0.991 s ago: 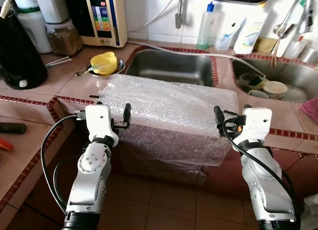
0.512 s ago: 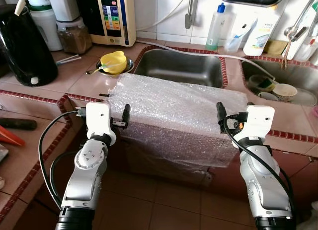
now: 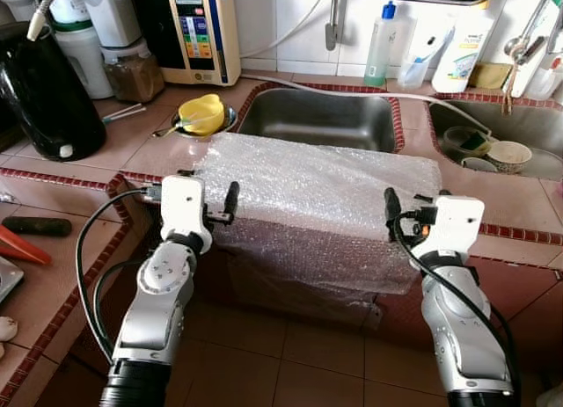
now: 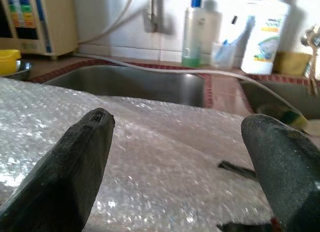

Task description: Kitchen organization

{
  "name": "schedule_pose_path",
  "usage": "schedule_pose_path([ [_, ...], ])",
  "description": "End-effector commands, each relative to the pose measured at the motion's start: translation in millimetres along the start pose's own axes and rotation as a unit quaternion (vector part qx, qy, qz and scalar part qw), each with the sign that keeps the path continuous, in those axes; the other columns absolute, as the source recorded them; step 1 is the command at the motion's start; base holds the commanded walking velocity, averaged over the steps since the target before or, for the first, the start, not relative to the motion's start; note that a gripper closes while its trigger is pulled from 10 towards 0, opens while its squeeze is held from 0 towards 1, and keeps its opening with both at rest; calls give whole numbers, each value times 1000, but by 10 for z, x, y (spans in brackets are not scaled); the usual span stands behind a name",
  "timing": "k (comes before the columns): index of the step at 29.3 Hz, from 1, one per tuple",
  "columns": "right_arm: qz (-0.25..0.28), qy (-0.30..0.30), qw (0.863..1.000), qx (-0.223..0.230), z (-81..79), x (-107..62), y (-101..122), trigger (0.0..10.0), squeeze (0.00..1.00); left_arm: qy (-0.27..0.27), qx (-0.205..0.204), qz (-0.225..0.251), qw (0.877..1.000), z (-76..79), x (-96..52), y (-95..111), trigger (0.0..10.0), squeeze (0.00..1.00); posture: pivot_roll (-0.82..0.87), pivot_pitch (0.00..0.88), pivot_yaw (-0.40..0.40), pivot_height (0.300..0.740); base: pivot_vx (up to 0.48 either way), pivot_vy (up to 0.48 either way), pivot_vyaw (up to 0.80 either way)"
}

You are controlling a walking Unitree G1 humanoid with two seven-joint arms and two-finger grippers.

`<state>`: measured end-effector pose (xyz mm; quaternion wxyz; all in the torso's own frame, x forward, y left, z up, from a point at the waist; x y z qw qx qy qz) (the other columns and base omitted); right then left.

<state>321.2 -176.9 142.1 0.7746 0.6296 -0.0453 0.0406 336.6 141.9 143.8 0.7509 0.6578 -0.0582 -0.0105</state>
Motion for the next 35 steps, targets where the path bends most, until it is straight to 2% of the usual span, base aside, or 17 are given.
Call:
schedule_pose_path([
  [1, 20, 7, 1000, -6, -5, 34, 116, 10000, 0, 10, 4, 14, 1000, -41, -27, 64, 10000, 0, 34, 0, 8, 740, 0, 0, 0],
  [10, 30, 23, 999, -15, -68, 27, 149, 10000, 0, 5, 3, 28, 1000, -55, -64, 106, 10000, 0, 36, 0, 0, 740, 81, 0, 0],
  [35, 52, 52, 996, -40, -123, 32, 245, 10000, 0, 4, -10, 19, 1000, -19, -88, 47, 10000, 0, 23, 0, -10, 740, 329, 0, 0],
])
Point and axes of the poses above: a point about 5 cm out from each wrist's last joint towards the gripper, its own x axis pointing out of the wrist towards the gripper, its own y axis along the axis of the wrist's last joint, z = x × y, the point moved 3 cm from there along x, pointing out of the wrist towards the gripper, and after that the axes turned 9 degrees about -x, right-handed, at the moved point
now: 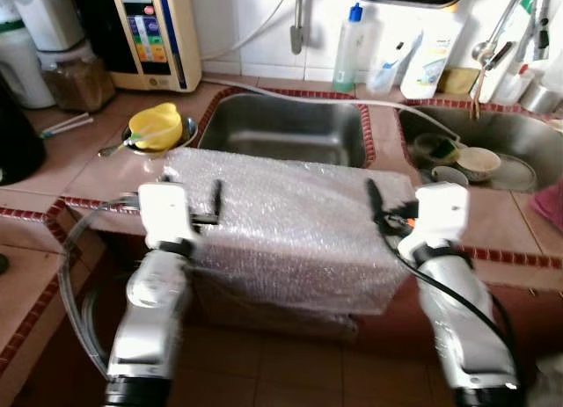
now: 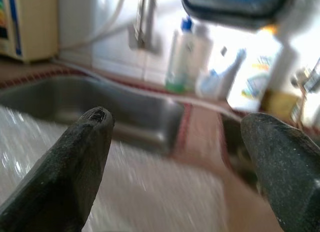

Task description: Kitchen organization

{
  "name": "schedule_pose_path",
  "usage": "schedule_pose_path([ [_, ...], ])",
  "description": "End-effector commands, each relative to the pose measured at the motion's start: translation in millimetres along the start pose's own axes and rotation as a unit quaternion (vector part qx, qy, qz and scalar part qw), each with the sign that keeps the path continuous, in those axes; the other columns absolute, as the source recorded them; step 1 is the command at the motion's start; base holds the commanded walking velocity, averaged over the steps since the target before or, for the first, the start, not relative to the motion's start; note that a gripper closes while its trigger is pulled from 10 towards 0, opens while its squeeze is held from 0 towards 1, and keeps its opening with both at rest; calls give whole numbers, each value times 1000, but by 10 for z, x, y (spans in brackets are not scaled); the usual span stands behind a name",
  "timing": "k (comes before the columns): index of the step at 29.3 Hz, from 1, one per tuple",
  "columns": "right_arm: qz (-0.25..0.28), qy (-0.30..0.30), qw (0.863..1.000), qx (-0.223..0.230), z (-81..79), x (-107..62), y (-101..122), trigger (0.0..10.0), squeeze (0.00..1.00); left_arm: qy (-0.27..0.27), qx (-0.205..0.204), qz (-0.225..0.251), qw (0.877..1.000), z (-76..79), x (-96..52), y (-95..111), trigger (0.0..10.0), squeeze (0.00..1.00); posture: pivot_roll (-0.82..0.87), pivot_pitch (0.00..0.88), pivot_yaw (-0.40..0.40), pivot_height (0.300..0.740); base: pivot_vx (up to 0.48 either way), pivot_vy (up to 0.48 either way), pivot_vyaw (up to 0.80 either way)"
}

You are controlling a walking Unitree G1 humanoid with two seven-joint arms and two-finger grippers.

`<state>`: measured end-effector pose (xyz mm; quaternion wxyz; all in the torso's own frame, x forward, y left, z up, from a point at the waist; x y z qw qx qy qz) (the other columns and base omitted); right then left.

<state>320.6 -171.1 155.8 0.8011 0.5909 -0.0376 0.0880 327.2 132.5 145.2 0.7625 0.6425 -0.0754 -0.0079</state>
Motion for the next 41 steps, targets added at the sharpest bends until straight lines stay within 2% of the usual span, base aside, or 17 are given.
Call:
schedule_pose_path([
  [1, 21, 13, 1000, 3, -84, 34, 106, 10000, 0, 16, 10, 5, 1000, -123, -8, 40, 10000, 0, 23, 0, -10, 740, 341, 0, 0],
  [22, 28, 29, 999, -11, -113, 23, 129, 10000, 0, 18, 7, 1, 1000, -120, -21, 8, 10000, 0, 18, 0, -15, 740, 307, 0, 0],
  [36, 26, 26, 999, -10, -115, 14, 123, 10000, 0, 14, 7, 1, 1000, -101, -27, 0, 10000, 0, 18, 0, -14, 740, 0, 0, 0],
  [41, 32, 32, 999, -4, -124, 24, 161, 10000, 0, 37, 17, 12, 999, -149, -17, 39, 10000, 0, 19, 0, -11, 740, 0, 0, 0],
])
Point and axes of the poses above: a point about 5 cm out from each wrist's last joint towards the gripper, its own x axis pointing out of the wrist towards the gripper, its own y axis along the axis of the wrist's last joint, z = x × y, the point moved 3 cm from there along x, pointing out of the wrist towards the gripper, and after that the axes turned 9 degrees about -x, right-handed, at the moved point
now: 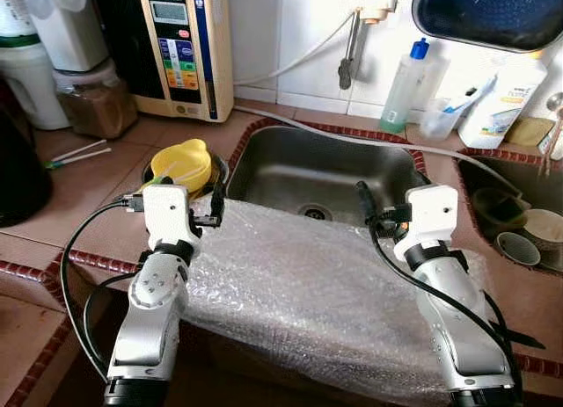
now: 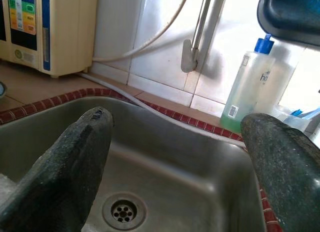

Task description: Kitchen organization

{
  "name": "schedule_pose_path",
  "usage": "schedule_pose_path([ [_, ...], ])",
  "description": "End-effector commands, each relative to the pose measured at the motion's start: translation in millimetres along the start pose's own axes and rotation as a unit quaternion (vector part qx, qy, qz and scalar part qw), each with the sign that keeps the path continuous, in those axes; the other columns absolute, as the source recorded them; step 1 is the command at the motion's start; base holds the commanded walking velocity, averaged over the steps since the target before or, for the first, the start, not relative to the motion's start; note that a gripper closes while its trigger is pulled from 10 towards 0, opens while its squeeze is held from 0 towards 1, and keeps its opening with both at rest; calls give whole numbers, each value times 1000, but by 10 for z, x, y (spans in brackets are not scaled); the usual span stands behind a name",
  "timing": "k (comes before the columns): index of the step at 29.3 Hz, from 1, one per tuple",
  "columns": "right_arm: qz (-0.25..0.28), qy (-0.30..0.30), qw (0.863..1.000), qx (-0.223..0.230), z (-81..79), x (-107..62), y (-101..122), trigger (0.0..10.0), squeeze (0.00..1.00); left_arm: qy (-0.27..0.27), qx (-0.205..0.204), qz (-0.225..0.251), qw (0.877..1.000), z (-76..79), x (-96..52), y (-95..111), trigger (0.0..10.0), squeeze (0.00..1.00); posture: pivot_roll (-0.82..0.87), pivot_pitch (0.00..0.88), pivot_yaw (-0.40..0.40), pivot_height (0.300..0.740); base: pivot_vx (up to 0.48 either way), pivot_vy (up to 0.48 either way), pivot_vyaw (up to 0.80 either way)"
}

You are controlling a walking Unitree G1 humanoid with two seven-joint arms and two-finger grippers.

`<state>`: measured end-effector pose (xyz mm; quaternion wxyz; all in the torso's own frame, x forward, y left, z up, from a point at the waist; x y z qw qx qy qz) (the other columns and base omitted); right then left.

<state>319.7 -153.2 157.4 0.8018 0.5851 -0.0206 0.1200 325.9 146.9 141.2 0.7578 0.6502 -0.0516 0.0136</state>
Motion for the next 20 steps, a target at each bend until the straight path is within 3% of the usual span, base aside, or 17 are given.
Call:
schedule_pose_path([
  [1, 18, 3, 1000, 2, 28, 17, 105, 10000, 0, 9, 8, 13, 1000, -14, 22, 58, 10000, 0, 19, 0, -11, 740, 0, 0, 0],
  [8, 52, 68, 996, 20, -233, 30, 294, 10000, 0, 47, 25, 23, 998, -152, 61, 105, 10000, 0, 22, 0, -8, 740, 0, 0, 0],
  [15, 56, 83, 995, 26, -286, 31, 320, 10000, 0, 91, 38, 39, 994, -342, 129, 201, 10000, 0, 27, 0, -7, 740, 0, 0, 0],
  [20, 64, 147, 986, 51, -443, -11, 406, 10000, 0, 116, 35, 40, 992, -451, 163, 224, 10000, 0, 22, 0, -7, 740, 0, 0, 0],
])
Point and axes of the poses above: a point about 5 cm out from each wrist's last joint towards the gripper, its own x axis pointing out of the wrist towards the gripper, its own y axis along the axis of the wrist's last joint, z = x × y, the point moved 3 cm from there along x, pointing out of the wrist towards the gripper, and after that the axes turned 9 degrees about -x, right-handed, at the moved point
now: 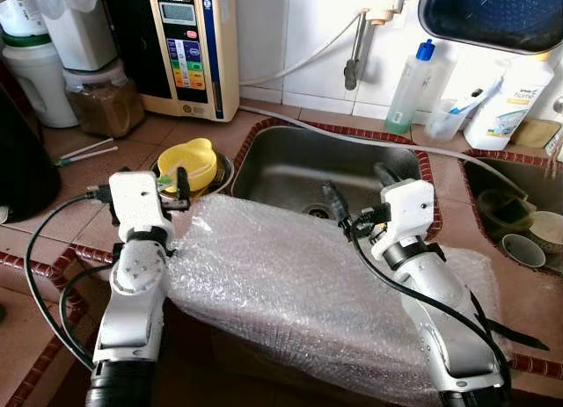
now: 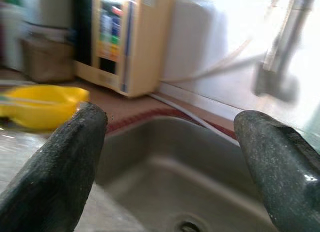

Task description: Kitchen organization

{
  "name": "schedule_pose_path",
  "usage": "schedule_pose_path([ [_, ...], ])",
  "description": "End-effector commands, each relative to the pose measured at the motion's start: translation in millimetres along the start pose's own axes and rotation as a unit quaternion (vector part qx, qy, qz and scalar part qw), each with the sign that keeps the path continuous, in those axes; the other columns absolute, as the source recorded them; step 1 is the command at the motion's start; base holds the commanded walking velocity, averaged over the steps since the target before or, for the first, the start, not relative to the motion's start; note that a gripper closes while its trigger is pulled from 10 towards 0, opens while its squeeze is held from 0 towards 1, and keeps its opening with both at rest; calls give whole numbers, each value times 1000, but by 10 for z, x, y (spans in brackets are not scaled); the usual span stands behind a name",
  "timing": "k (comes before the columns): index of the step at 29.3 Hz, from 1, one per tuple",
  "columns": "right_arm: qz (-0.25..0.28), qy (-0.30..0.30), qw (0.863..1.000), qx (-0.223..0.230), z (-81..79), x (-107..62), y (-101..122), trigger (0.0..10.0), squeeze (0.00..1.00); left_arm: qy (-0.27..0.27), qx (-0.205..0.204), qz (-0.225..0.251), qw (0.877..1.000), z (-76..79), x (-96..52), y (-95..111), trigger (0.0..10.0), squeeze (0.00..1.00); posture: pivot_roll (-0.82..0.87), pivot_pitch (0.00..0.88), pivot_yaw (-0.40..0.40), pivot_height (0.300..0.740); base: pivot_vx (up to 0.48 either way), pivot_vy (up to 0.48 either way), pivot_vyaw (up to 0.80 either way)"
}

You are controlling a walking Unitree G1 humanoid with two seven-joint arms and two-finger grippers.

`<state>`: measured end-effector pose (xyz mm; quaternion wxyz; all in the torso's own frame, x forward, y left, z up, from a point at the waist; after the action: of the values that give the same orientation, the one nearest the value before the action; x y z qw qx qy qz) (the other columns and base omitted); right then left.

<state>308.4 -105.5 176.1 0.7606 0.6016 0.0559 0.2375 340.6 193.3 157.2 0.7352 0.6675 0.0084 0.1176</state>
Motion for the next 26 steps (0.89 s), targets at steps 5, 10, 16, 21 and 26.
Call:
schedule_pose_path([
  [5, 2, 65, 998, 24, -190, -24, 43, 10000, 0, 10, -7, -16, 1000, -18, 35, -77, 10000, 0, 19, 0, -9, 740, 0, 0, 0],
  [10, -2, 80, 996, 26, -230, -47, 36, 10000, 0, 2, -13, -30, 999, 44, 60, -132, 10000, 0, 28, 0, -21, 740, 0, 0, 81],
  [16, -2, 72, 997, 22, -190, -11, 34, 10000, 0, 4, -16, -27, 1000, 30, 73, -123, 10000, 0, 30, 0, -26, 740, 0, 0, 585],
  [21, -5, 57, 998, 18, -121, -1, 28, 10000, 0, 6, -17, -29, 999, 24, 72, -141, 10000, 0, 24, 0, -25, 740, 0, 0, 0],
  [26, -9, 40, 999, 14, -76, -22, 14, 10000, 0, -7, -21, -32, 999, 68, 85, -158, 10000, 0, 14, 0, -18, 740, 0, 0, 0],
])
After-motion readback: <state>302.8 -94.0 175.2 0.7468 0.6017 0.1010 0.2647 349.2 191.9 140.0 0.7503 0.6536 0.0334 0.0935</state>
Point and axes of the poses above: a point about 5 cm out from each wrist's last joint towards the gripper, its own x axis pointing out of the wrist towards the gripper, its own y axis along the axis of the wrist's last joint, z = x × y, the point moved 3 cm from there along x, pointing out of the wrist towards the gripper, and after that the axes turned 9 degrees about -x, right-handed, at the moved point
